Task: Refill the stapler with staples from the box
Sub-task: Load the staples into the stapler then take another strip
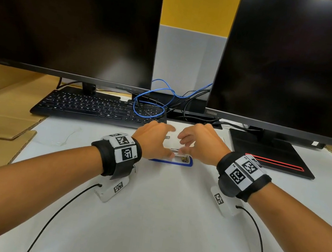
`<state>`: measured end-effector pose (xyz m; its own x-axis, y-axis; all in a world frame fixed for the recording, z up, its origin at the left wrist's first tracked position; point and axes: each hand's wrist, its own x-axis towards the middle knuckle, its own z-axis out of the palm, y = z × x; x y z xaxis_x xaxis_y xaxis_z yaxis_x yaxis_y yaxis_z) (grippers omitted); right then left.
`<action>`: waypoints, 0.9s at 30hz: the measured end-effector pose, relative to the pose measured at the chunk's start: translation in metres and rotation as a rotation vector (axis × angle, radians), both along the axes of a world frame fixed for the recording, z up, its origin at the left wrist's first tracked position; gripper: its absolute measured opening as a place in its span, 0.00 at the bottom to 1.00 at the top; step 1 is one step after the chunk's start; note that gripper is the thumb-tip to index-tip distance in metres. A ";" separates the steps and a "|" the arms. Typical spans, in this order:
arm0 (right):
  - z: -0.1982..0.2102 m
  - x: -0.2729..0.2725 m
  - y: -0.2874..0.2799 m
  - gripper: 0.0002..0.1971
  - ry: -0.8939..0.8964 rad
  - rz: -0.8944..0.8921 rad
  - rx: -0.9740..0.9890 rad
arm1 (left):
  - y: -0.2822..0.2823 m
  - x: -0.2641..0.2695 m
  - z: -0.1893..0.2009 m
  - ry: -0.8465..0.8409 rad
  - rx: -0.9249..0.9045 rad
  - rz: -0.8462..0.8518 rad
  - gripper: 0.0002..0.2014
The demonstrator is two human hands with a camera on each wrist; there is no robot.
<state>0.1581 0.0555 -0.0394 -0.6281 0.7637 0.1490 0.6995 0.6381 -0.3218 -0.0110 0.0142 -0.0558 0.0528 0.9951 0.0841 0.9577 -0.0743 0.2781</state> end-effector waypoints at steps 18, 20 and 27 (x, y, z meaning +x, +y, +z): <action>0.026 0.067 0.020 0.11 0.268 -0.260 0.186 | 0.007 0.039 0.012 -0.040 0.081 -0.097 0.32; 0.024 0.076 0.025 0.12 0.189 -0.307 0.243 | 0.006 0.039 0.009 -0.006 0.077 -0.094 0.32; 0.028 0.076 0.018 0.13 0.007 -0.282 0.224 | 0.007 0.027 0.000 0.044 0.012 -0.066 0.24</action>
<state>0.2341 0.0732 -0.0113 -0.3958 0.8547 0.3358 0.8562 0.4757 -0.2016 0.0160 0.0209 -0.0558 0.1223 0.9882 0.0922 0.9618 -0.1409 0.2348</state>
